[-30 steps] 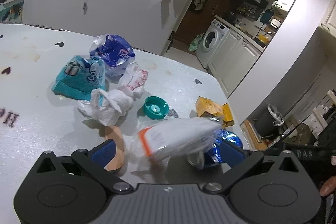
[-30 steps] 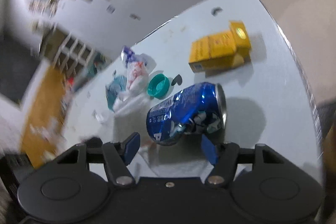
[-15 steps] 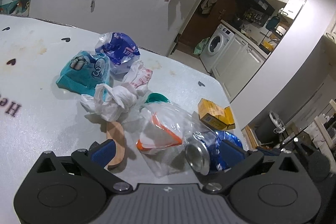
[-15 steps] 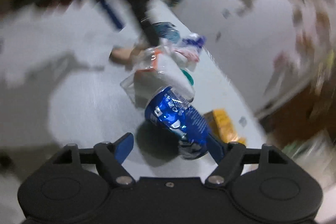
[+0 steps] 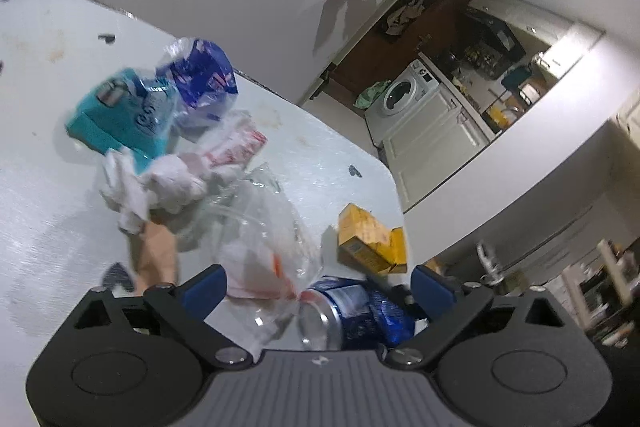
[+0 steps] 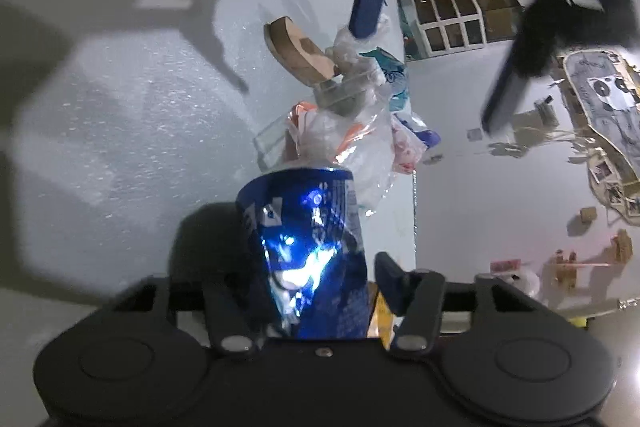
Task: Collect trash
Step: 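Lift the plastic bag with the left tool while the right tool lifts the blue can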
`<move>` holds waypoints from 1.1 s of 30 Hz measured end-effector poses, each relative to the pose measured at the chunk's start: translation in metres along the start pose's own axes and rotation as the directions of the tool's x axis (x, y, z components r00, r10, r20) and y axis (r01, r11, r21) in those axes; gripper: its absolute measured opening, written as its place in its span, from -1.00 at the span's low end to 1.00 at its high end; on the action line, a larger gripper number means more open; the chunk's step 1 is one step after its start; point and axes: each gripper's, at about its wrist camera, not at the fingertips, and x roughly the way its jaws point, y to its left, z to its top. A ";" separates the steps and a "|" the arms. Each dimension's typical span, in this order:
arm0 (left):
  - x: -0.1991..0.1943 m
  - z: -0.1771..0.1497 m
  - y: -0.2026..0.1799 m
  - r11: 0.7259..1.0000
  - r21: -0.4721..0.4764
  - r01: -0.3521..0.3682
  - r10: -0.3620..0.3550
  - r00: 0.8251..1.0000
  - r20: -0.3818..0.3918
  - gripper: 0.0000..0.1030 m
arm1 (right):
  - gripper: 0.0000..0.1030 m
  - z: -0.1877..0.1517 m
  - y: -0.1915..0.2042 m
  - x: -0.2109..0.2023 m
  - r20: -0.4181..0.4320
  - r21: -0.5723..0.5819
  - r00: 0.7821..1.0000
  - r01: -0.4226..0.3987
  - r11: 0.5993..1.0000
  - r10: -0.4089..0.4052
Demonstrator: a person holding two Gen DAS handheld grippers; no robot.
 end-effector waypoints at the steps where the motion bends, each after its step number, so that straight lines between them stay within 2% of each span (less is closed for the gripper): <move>1: 0.005 0.002 0.001 1.000 -0.019 0.004 -0.004 1.000 -0.001 0.81 | -0.10 0.000 -0.003 0.004 -0.003 0.011 1.000 -0.014 1.000 0.014; 2: 0.009 0.002 0.002 0.999 -0.033 0.003 -0.003 1.000 -0.003 0.75 | -0.26 0.001 -0.007 0.007 -0.015 0.032 0.999 -0.031 0.999 0.032; 3: 0.013 0.004 0.004 0.999 -0.050 -0.002 0.002 1.000 -0.006 0.73 | -0.32 0.002 -0.012 0.009 -0.029 0.062 0.998 -0.056 0.997 0.058; 7: 0.031 0.010 0.015 0.992 -0.129 -0.012 0.009 1.000 -0.022 0.60 | -0.36 0.001 -0.035 0.009 -0.032 0.203 0.989 -0.137 0.970 0.146; 12: 0.052 0.013 0.021 0.985 -0.168 -0.026 0.020 0.999 -0.042 0.50 | -0.41 -0.002 -0.062 0.004 -0.030 0.366 0.970 -0.215 0.906 0.242; 18: 0.072 0.016 0.020 0.984 -0.168 -0.059 0.049 0.997 -0.064 -0.03 | -0.44 -0.007 -0.080 0.000 -0.034 0.535 0.951 -0.241 0.809 0.306; 19: 0.073 0.016 0.019 0.985 -0.158 -0.066 0.056 0.996 -0.066 -0.17 | -0.44 -0.010 -0.080 -0.003 -0.034 0.560 0.949 -0.241 0.792 0.313; 21: 0.074 0.017 0.016 0.986 -0.140 -0.086 0.076 0.995 -0.071 -0.58 | -0.45 -0.013 -0.078 -0.005 -0.036 0.607 0.944 -0.240 0.758 0.328; 24: 0.070 0.016 0.014 0.988 -0.115 -0.108 0.101 0.993 -0.069 -0.61 | -0.44 -0.021 -0.080 -0.011 -0.033 0.679 0.936 -0.236 0.695 0.350; 27: 0.061 0.016 0.007 0.991 -0.059 -0.124 0.120 0.990 -0.067 -0.63 | -0.44 -0.026 -0.086 -0.011 -0.012 0.756 0.924 -0.242 0.608 0.383; 28: 0.057 0.016 0.005 0.991 -0.039 -0.132 0.129 0.989 -0.066 -0.63 | -0.44 -0.030 -0.088 -0.008 0.003 0.785 0.916 -0.250 0.567 0.401; 29: 0.054 0.014 0.004 0.990 -0.023 -0.138 0.136 0.989 -0.064 -0.63 | -0.44 -0.035 -0.090 -0.006 0.024 0.822 0.905 -0.260 0.507 0.425; 32: 0.039 0.010 0.001 0.988 0.017 -0.156 0.156 0.986 -0.051 -0.63 | -0.45 -0.052 -0.098 -0.002 0.097 0.924 0.870 -0.259 0.282 0.483; 33: 0.034 0.008 -0.001 0.986 0.028 -0.163 0.164 0.985 -0.046 -0.63 | -0.45 -0.057 -0.100 -0.002 0.112 0.941 0.865 -0.250 0.226 0.490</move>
